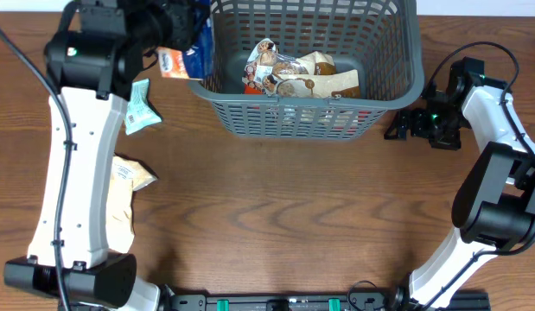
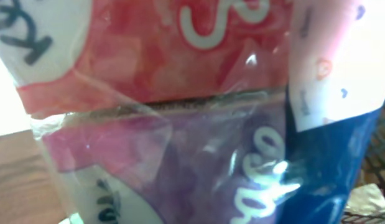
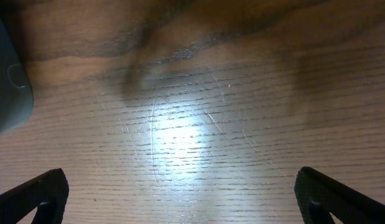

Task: Pack container
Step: 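Lift the tissue bundle with the left gripper and carry it over the basket, then lower the tissue bundle into the basket and open the left gripper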

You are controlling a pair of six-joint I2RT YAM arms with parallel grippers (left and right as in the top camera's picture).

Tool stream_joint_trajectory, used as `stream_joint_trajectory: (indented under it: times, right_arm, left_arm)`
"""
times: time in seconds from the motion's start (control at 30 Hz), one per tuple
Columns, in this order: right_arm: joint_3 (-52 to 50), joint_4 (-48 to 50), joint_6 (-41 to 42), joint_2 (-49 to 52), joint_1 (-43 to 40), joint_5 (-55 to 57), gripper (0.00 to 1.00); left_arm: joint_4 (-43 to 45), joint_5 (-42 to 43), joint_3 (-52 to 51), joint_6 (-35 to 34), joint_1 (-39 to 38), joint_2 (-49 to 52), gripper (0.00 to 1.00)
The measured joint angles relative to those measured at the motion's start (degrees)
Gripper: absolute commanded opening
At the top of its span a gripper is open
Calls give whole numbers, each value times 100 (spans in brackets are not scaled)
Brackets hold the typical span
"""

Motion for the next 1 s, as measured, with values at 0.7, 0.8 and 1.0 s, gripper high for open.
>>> stream_joint_trajectory:
  times: [0.7,0.8,1.0]
  right_arm:
    - [0,17,-42,0,0,-2,99]
    - [0,15,-48,0,0,-2,99]
    - [0,11,-66,0,0,-2,99]
  left_arm:
    - [-297,59,31,2531,-977,160,6]
    - [-192,59,33,2920,-1067,348,6]
    - [-7,59,39,3340,-1189,883,6]
